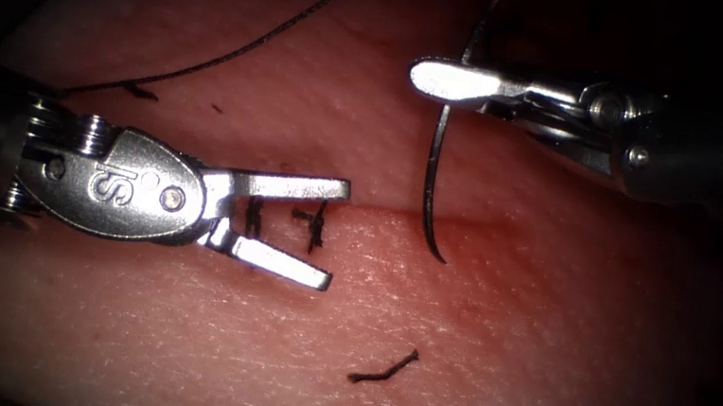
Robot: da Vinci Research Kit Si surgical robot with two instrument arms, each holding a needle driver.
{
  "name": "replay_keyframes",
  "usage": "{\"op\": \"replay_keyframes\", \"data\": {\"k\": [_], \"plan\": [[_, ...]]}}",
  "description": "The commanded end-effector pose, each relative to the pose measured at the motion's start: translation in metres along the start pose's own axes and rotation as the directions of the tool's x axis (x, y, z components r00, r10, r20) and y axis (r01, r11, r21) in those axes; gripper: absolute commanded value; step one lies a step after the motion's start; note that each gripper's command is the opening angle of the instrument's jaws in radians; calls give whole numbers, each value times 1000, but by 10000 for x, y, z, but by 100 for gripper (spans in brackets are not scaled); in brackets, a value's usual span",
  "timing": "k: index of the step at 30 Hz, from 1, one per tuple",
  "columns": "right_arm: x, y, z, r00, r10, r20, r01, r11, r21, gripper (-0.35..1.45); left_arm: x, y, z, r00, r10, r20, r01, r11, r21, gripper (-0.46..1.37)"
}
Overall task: Wound Closure
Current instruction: Pass needle to the right jaws, then insert needle into the skin above wound
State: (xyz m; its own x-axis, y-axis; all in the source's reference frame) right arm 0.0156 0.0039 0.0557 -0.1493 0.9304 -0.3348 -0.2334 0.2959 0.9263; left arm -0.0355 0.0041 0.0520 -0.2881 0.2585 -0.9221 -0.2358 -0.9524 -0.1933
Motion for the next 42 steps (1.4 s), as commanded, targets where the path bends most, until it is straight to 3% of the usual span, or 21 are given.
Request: {"op": "replay_keyframes", "data": {"k": [1,4,10,11,14,19,23,30,34,42], "plan": [[-4,2,-3,999,-48,1,48,999,-1,-35,-1,0,5,999,22,44,-22,1000,14,3],[-5,5,-8,983,-186,10,186,982,18,-35,-6,4,14,994,34,101,-35,999,6,-31],[-4,1,-16,924,-382,6,381,923,50,-35,-25,3,30,981,49,189,-50,999,2,-35],[-4,-1,-19,898,-440,2,440,897,54,-35,-32,4,35,972,48,229,-55,998,22,-35],[-4,-3,-22,862,-507,-6,506,860,59,-35,-45,10,45,948,41,316,-61,997,55,-35],[-5,-8,-21,804,-595,-15,595,802,61,-35,-56,11,58,919,10,395,-45,996,79,-35],[-7,-12,-21,790,-613,-19,613,787,67,-35,-65,3,71,895,34,444,-78,994,80,-35],[-11,-24,-22,779,-626,-24,626,776,78,-35,-94,-10,80,885,49,462,-92,993,71,-35],[-7,-26,-22,774,-632,-24,632,771,77,-35,-105,-3,82,877,46,478,-91,993,72,-35],[3,-27,-18,758,-652,-28,652,755,68,-35,-120,22,90,887,52,460,-79,996,40,-35]]}}
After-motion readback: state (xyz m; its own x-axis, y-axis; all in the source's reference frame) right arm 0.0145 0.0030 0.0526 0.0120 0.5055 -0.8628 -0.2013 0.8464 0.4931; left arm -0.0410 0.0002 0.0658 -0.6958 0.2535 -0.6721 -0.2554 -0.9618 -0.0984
